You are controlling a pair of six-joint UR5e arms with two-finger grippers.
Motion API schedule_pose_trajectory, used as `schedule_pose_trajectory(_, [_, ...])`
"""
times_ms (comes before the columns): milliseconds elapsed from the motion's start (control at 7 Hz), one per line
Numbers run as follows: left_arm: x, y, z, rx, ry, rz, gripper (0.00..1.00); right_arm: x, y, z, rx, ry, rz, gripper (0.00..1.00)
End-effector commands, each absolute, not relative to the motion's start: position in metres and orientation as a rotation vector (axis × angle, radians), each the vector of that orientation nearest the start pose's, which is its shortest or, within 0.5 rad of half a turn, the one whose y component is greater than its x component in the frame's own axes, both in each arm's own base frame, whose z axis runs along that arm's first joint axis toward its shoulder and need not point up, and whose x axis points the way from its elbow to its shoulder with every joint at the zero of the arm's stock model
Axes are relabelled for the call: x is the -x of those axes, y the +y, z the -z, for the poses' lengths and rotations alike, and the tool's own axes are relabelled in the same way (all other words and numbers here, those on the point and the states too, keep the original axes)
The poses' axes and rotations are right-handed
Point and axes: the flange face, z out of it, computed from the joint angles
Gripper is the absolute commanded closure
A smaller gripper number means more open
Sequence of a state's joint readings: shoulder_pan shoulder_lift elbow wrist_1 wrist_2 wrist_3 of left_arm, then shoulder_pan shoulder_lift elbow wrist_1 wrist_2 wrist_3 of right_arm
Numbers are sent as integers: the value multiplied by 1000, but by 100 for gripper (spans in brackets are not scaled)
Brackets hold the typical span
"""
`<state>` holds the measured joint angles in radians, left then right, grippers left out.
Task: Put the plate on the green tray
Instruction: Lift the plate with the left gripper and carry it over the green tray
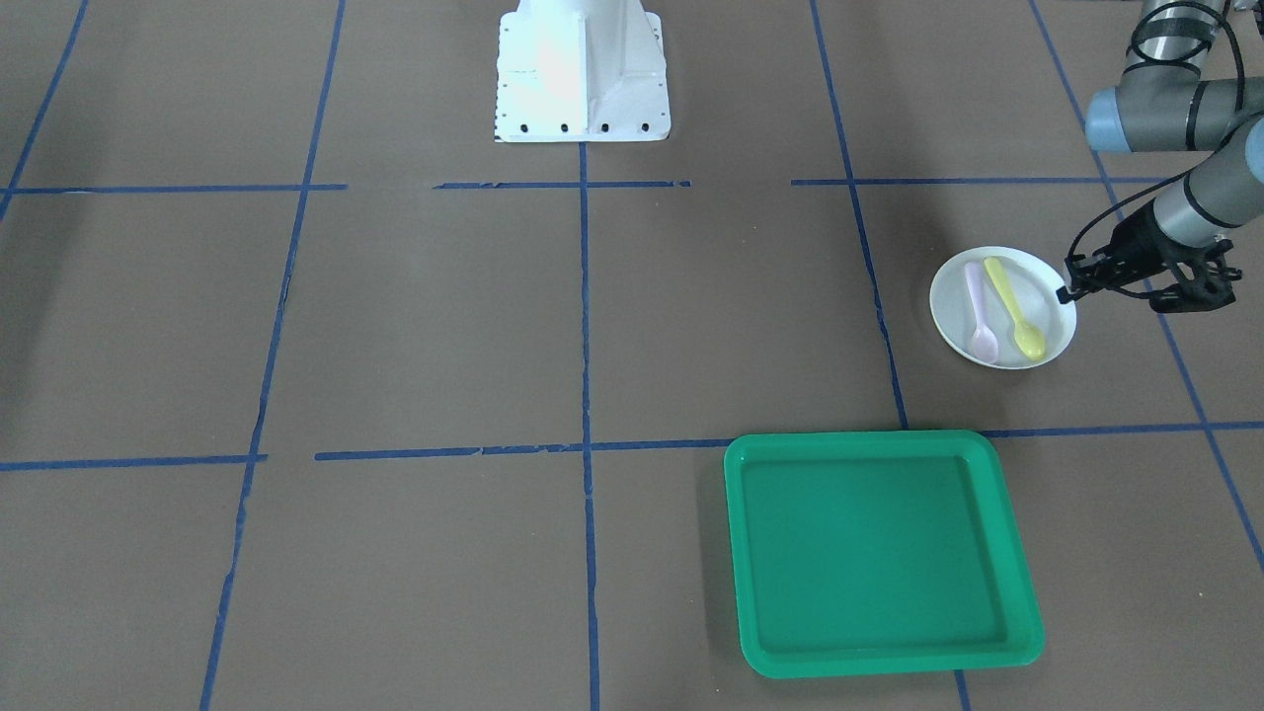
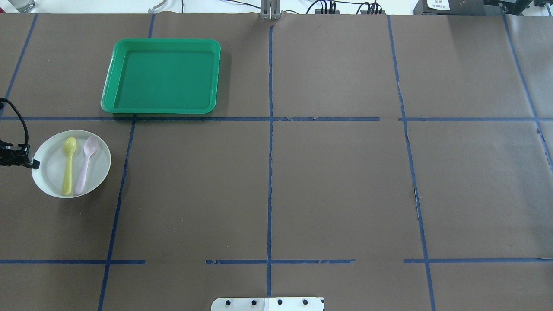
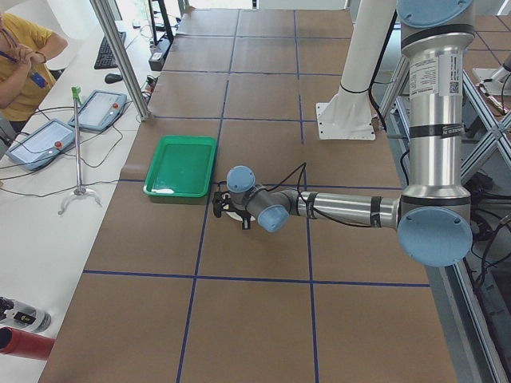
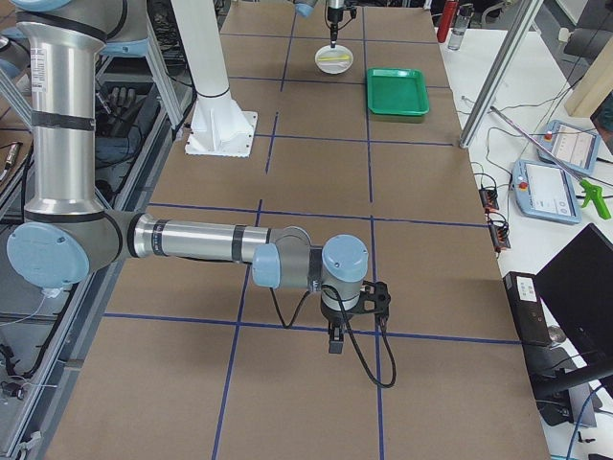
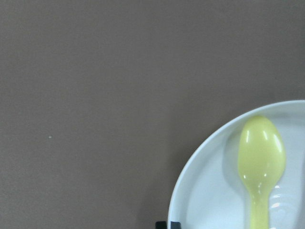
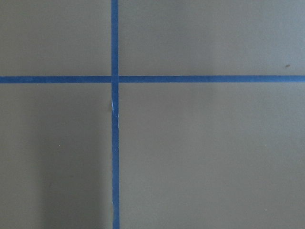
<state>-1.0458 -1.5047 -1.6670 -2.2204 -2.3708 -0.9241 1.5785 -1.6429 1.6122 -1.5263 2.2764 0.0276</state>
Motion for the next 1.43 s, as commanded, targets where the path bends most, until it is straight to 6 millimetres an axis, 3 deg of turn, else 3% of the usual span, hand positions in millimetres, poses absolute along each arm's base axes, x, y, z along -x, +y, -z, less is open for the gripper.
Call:
schedule_pose_trajectory(0, [-212, -503, -471, 65, 1120, 268, 100, -72, -462, -673, -6, -706, -29, 0])
schedule_pose_trajectory(143, [-221, -550, -448, 70, 1137, 339, 100, -72, -462, -673, -6, -706, -29, 0])
schedule_pose_trajectory(286, [-242, -596, -444, 106, 1124, 399, 100, -72, -462, -673, -6, -706, -29, 0])
schedule_pose_trajectory(429, [-259, -645, -448, 148, 1091, 476, 100, -72, -462, -673, -6, -706, -29, 0])
schedule_pose_trajectory(714, [-280, -699, -471, 80, 1082, 588, 100, -72, -462, -673, -6, -706, -29, 0])
schedule_pose_trajectory(857, [-291, -713, -474, 82, 1065, 601, 100, -72, -462, -673, -7, -706, -27, 0])
schedule_pose_trajectory(1000, [-308, -709, -469, 90, 1067, 577, 100, -72, -462, -673, -6, -706, -29, 0])
schedule_pose_trajectory(1143, [-342, -690, -473, 112, 1065, 531, 100, -72, -462, -672, -8, -706, -28, 0])
schedule_pose_trajectory(1286, [-343, -690, -469, 119, 1071, 539, 100, -72, -462, -673, -6, -706, -29, 0])
